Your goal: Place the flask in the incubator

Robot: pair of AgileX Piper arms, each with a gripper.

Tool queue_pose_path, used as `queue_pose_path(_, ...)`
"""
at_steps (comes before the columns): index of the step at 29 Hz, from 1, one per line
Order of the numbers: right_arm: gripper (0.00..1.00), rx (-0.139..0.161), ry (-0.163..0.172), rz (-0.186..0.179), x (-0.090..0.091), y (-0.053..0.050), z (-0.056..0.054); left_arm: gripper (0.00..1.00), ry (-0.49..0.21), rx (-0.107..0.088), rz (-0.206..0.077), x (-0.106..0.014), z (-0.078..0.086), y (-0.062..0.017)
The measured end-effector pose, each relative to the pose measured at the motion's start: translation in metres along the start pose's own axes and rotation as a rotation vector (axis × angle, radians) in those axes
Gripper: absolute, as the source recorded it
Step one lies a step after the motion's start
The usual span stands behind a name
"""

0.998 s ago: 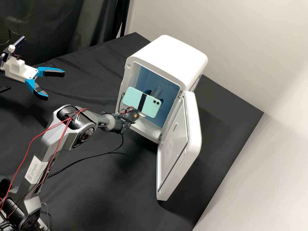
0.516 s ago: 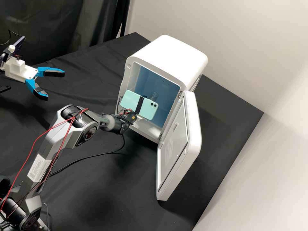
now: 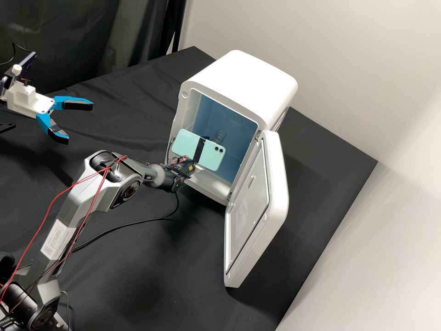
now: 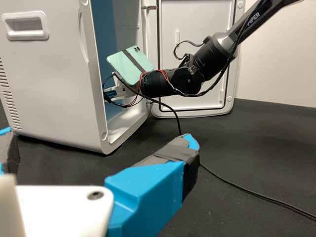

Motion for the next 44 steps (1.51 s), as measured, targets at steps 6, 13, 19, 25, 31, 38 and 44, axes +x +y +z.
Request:
queue_pose_path(6, 0.00, 0.002, 0.002, 0.013, 0.002, 0.002, 0.004, 1.00, 0.000, 0.000, 0.000, 0.000, 0.000, 0.0000)
queue_pose_path(13, 0.00, 0.004, -0.006, 0.025, 0.001, 0.008, 0.009, 1.00, -0.005, 0.001, -0.001, 0.000, 0.001, -0.0002)
queue_pose_path(19, 0.00, 0.003, -0.011, 0.030, 0.001, 0.009, 0.011, 1.00, -0.012, 0.001, -0.003, 0.000, 0.002, -0.0005)
queue_pose_path(25, 0.00, 0.007, -0.015, 0.035, 0.001, 0.011, 0.012, 1.00, -0.012, 0.001, -0.003, 0.000, 0.002, -0.0005)
queue_pose_path(31, 0.00, 0.007, -0.015, 0.034, 0.001, 0.011, 0.013, 1.00, -0.012, 0.001, -0.003, 0.000, 0.002, -0.0005)
queue_pose_path(38, 0.00, 0.007, -0.015, 0.034, 0.002, 0.010, 0.013, 1.00, -0.007, 0.003, -0.005, 0.000, 0.002, -0.0008)
queue_pose_path(44, 0.00, 0.007, -0.015, 0.034, 0.002, 0.010, 0.013, 1.00, -0.007, 0.007, -0.005, 0.000, 0.002, -0.0008)
